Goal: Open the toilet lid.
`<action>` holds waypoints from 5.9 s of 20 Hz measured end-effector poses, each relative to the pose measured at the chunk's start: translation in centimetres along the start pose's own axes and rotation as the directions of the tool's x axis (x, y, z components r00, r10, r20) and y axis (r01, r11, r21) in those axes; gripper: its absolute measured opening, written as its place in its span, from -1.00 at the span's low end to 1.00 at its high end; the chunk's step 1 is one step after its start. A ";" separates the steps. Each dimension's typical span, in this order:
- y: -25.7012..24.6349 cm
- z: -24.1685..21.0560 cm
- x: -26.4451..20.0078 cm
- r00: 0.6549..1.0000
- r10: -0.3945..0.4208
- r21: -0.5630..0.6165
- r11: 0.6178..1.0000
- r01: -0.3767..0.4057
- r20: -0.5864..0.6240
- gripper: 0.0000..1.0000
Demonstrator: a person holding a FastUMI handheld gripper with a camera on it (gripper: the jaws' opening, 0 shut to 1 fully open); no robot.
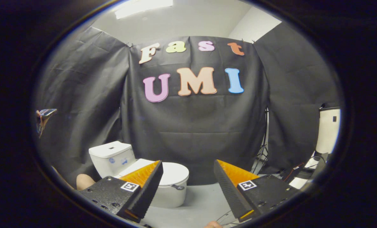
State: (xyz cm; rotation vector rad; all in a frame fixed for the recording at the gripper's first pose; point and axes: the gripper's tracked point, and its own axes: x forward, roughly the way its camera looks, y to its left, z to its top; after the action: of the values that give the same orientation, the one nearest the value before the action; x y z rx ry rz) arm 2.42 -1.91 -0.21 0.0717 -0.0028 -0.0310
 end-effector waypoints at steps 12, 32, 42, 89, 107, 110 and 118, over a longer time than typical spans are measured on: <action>3.4 -6.9 19.4 0.948 0.231 0.304 0.939 -0.159 -0.217 0.90; 6.7 -29.4 30.7 0.703 0.467 0.818 0.492 0.298 -0.537 0.23; 7.1 -26.9 30.6 0.719 0.468 0.850 0.388 0.356 -0.515 -1.00; 44.9 3.3 24.4 0.849 0.118 0.030 0.992 -0.119 -0.515 -1.00; 54.6 0.3 24.7 0.832 0.236 0.014 0.964 -0.265 -0.503 -1.00; 55.4 -0.1 24.0 0.813 0.290 0.039 0.949 -0.314 -0.505 -0.72; 53.8 2.6 23.1 0.826 0.357 0.053 0.926 -0.373 -0.437 0.43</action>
State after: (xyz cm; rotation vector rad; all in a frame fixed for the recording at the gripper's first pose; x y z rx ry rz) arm 27.14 50.85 6.26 0.0409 0.4400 0.3736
